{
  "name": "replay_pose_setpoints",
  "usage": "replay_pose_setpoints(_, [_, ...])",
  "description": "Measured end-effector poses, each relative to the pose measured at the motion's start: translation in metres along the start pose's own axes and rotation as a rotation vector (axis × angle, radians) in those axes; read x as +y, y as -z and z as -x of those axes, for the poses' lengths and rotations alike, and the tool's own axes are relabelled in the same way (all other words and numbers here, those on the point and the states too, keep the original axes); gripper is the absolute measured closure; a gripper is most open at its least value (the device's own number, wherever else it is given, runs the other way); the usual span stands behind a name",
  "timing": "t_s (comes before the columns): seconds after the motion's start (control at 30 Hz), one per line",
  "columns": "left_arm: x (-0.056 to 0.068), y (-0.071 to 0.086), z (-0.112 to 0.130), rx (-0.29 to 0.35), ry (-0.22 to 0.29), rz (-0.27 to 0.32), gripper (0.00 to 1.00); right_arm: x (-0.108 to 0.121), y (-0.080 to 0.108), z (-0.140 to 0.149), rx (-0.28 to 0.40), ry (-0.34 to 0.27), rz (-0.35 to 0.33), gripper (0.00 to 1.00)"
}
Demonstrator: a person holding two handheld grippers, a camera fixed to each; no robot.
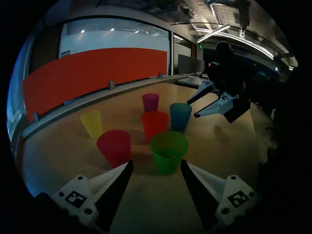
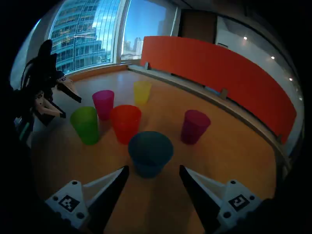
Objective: Pour water
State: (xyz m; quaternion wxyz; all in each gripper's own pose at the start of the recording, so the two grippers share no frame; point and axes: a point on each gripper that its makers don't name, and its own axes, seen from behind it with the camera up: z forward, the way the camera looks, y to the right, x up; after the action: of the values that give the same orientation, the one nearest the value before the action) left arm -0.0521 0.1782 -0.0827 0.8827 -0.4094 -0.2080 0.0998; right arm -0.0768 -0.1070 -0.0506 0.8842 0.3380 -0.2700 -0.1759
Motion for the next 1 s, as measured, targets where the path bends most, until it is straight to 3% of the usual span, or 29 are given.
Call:
replay_pose_setpoints(0.17, [-0.011,0.009,-0.003,0.014,0.008,-0.037,0.10,0.001,0.006,0.001,0.014,-0.011,0.009,0.00])
replay_pose_setpoints(0.47, [-0.049,0.032,-0.007,0.058,0.036,-0.177,0.10,0.010,0.021,-0.002,0.069,-0.058,0.055,0.00])
replay_pose_setpoints(0.8, [-0.085,0.056,-0.013,0.130,0.104,-0.313,0.10,0.019,0.035,-0.008,0.129,-0.141,0.111,0.00])
replay_pose_setpoints(1.0, [-0.099,0.066,-0.017,0.174,0.139,-0.378,0.10,0.029,0.041,-0.016,0.177,-0.178,0.156,0.00])
